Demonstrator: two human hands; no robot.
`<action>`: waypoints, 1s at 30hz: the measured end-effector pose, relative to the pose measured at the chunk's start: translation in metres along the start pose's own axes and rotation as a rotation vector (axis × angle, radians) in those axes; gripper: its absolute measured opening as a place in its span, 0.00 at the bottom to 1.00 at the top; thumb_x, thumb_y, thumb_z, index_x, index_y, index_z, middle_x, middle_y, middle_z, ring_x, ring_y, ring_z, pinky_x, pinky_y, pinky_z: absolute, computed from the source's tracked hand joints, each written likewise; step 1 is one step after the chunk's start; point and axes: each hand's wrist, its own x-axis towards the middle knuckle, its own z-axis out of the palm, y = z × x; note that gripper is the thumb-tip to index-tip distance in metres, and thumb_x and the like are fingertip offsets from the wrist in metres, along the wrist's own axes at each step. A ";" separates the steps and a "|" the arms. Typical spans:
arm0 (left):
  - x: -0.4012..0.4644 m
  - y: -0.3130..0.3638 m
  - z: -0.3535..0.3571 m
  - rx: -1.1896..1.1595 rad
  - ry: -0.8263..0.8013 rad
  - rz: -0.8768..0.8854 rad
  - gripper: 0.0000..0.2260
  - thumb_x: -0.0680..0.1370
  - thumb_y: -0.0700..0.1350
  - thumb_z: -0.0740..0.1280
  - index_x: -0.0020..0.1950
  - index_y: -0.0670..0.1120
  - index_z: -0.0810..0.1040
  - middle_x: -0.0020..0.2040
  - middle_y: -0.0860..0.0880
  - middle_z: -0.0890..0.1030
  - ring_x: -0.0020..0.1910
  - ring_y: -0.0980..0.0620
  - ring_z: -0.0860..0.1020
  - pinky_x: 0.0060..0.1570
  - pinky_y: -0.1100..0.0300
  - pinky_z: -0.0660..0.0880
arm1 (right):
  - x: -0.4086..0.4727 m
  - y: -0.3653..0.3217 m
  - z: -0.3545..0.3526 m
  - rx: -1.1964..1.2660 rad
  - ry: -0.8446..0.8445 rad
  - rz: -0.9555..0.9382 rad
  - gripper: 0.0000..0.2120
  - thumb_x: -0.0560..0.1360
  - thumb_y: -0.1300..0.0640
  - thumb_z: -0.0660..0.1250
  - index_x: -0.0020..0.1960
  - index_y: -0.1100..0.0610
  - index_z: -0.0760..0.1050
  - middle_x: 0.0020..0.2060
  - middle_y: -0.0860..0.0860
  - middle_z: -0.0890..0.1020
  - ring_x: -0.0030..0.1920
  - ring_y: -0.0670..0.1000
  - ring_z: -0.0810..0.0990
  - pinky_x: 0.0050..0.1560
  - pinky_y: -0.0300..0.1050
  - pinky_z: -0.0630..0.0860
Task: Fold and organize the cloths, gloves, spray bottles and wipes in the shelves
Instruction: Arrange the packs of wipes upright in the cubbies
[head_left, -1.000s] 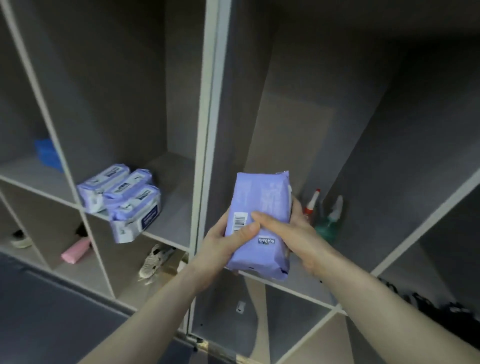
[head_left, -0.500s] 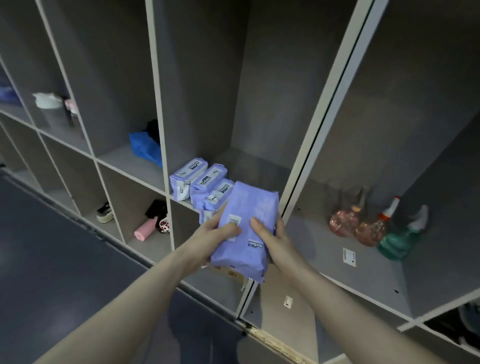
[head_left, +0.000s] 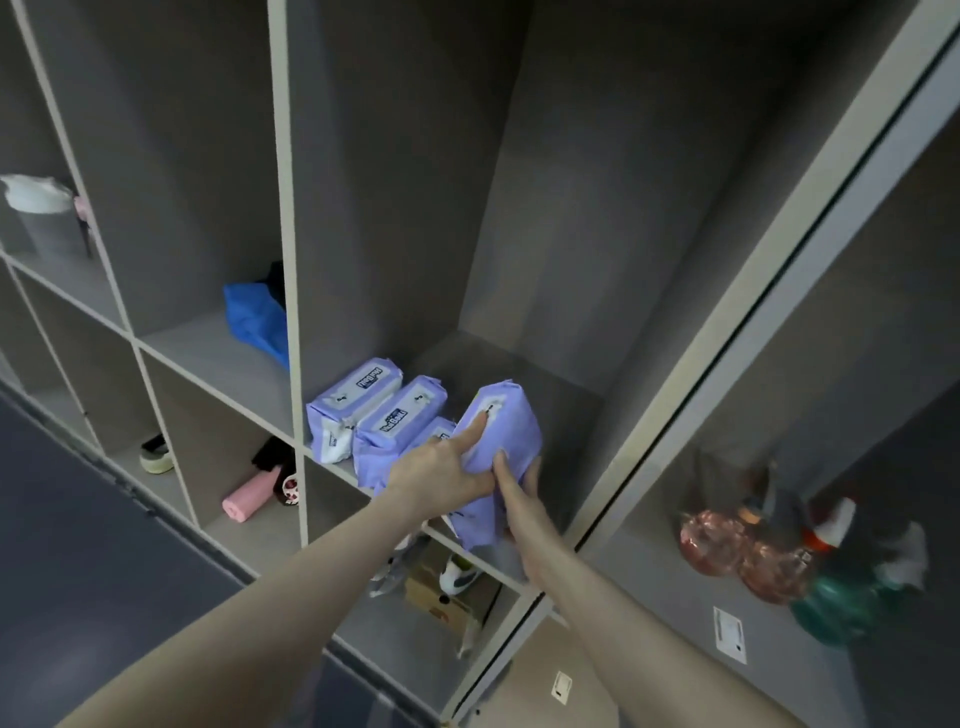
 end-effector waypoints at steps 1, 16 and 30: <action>0.011 -0.004 0.006 0.005 -0.021 0.000 0.32 0.75 0.61 0.63 0.76 0.64 0.52 0.59 0.43 0.76 0.59 0.44 0.75 0.55 0.56 0.72 | 0.012 0.005 0.002 -0.017 0.006 0.016 0.33 0.78 0.37 0.56 0.77 0.44 0.48 0.70 0.47 0.67 0.69 0.48 0.69 0.68 0.44 0.67; 0.073 -0.061 0.032 0.747 -0.297 0.336 0.18 0.82 0.53 0.56 0.72 0.64 0.63 0.79 0.53 0.54 0.77 0.44 0.49 0.69 0.36 0.55 | 0.075 0.061 0.005 -0.104 0.079 0.134 0.32 0.80 0.60 0.62 0.77 0.47 0.48 0.70 0.51 0.71 0.65 0.51 0.73 0.50 0.32 0.75; 0.035 -0.012 -0.048 0.198 -0.215 0.313 0.24 0.78 0.56 0.64 0.74 0.57 0.66 0.75 0.54 0.63 0.73 0.53 0.64 0.66 0.57 0.66 | -0.018 -0.028 -0.011 -0.017 0.121 0.054 0.26 0.76 0.62 0.67 0.67 0.45 0.62 0.54 0.45 0.75 0.51 0.43 0.77 0.42 0.31 0.75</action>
